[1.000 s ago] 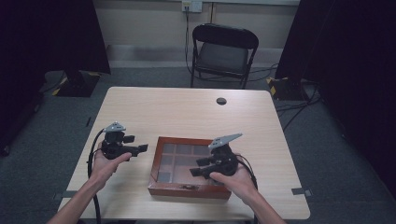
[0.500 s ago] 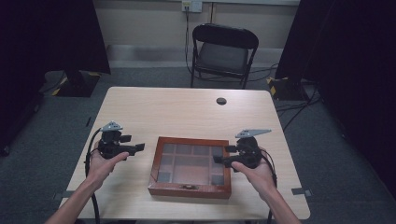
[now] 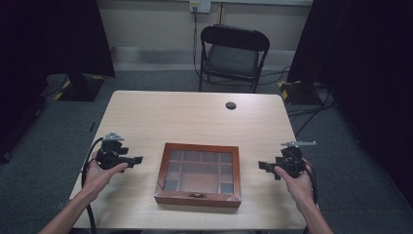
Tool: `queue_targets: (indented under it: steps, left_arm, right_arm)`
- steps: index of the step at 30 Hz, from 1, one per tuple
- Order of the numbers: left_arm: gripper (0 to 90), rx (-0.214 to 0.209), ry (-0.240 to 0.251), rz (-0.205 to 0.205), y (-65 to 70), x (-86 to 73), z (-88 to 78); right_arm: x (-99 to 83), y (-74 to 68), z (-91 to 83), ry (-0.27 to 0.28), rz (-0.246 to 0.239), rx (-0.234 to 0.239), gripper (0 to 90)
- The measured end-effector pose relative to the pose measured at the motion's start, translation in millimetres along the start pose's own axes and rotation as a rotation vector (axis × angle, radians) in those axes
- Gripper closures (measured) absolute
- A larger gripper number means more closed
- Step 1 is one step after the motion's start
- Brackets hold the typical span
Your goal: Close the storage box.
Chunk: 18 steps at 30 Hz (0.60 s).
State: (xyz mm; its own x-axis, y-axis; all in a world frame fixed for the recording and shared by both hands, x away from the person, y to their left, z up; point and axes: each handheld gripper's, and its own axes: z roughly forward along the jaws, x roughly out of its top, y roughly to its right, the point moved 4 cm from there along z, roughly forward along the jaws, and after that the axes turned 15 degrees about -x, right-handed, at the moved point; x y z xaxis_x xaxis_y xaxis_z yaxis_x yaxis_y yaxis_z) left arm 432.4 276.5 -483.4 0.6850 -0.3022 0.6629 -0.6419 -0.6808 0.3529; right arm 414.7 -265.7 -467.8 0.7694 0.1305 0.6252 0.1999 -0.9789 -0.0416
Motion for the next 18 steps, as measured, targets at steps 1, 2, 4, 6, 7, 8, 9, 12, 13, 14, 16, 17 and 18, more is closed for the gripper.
queue_targets:
  steps: [1, 2, 4, 6, 7, 8, 9, 12, 13, 14, 16, 17, 18]
  left_arm:
    - [20.0, 0.024, -0.012, -0.001, -3.2, -2.0, 0.8]
    - [20.0, 0.03, -0.017, -0.005, -5.8, -3.8, 1.6]
    - [20.1, 0.035, -0.034, -0.025, -9.9, -6.6, 3.0]
    - [19.3, 0.033, -0.045, -0.052, -12.4, -9.4, 6.6]
    - [19.2, 0.04, -0.059, -0.055, -13.6, -11.6, 8.5]
    - [19.4, 0.055, -0.078, -0.054, -14.8, -14.0, 11.0]
    - [19.4, 0.061, -0.093, -0.053, -15.2, -16.1, 14.2]
    - [19.6, 0.087, -0.112, -0.015, -15.7, -18.5, 18.4]
    - [19.6, 0.098, -0.108, -0.009, -15.3, -18.5, 19.7]
    - [18.9, 0.102, -0.108, 0.002, -15.0, -18.7, 20.7]
    - [16.2, 0.151, -0.082, 0.062, -14.1, -22.5, 25.4]
    - [13.9, 0.151, -0.082, 0.062, -14.1, -22.5, 25.4]
    - [13.9, 0.152, -0.062, 0.064, -14.1, -23.6, 26.1]
  right_arm:
    - [-3.0, 6.0, 3.5, -0.006, 0.011, -0.032, 14.7]
    - [-6.2, 10.4, 7.2, -0.012, 0.032, -0.073, 14.8]
    - [-12.4, 15.2, 14.1, -0.046, 0.032, -0.128, 14.8]
    - [-15.7, 15.6, 18.1, -0.058, 0.031, -0.149, 14.8]
    - [-16.9, 15.3, 20.8, -0.06, 0.022, -0.161, 14.9]
    - [-18.2, 14.5, 23.6, -0.076, 0.015, -0.163, 15.0]
    - [-19.0, 13.5, 25.7, -0.088, 0.012, -0.164, 15.0]
    - [-19.9, 10.5, 29.8, -0.08, -0.002, -0.178, 15.0]
    - [-21.3, 8.8, 31.1, -0.085, -0.004, -0.185, 15.0]
    - [-23.1, 7.5, 32.3, -0.093, -0.014, -0.19, 15.0]
    - [-27.0, 5.5, 35.4, -0.08, -0.03, -0.22, 14.4]
    - [-27.0, 5.5, 35.4, -0.08, -0.03, -0.22, 14.4]
    - [-27.3, 5.6, 36.2, -0.067, -0.019, -0.234, 14.3]
